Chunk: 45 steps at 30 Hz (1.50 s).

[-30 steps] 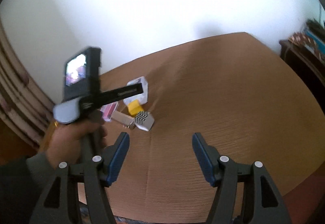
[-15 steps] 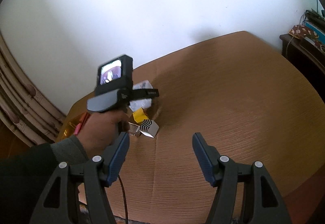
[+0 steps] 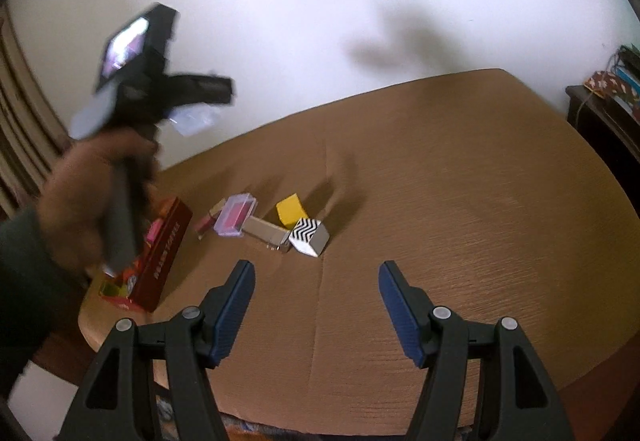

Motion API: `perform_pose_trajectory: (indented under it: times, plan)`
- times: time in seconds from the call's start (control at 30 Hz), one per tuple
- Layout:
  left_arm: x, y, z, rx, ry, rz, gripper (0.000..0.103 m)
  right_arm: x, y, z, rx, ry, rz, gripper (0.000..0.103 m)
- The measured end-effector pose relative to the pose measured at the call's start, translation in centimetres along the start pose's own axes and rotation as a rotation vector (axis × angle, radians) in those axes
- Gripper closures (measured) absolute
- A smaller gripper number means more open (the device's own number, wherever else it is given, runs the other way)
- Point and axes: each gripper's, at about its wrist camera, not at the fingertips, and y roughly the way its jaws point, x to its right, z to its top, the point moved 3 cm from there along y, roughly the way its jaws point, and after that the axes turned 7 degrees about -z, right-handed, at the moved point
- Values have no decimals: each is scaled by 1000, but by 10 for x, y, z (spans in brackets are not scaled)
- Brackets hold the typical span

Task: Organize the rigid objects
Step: 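Carry the clear plastic box with the left tool over the tray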

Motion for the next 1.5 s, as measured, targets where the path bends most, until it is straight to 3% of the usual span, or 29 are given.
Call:
perform_pose_trajectory:
  times: [0.23,0.43,0.63,0.87,1.1,1.5]
  plan:
    - [-60,-29,-4,33,-44,90,44,-10,-2,-4,-2,-39,6,37]
    - [-82,-33,9,32,-70,132,44,-13,-1,-5,-11,-55,1,37]
    - [-78,-46,16,18,-86,123,44,-15,-3,-6,-10,-66,0,37]
    - [-113,-63,8,-33,-131,84,44,-15,-1,-7,-24,-61,3,37]
    - [-155,-32,-35,-128,-187,70,44,-20,-2,-8,-16,-77,1,37]
    - [-174,43,-75,-266,-252,31,44,-14,15,-11,-49,-73,-29,37]
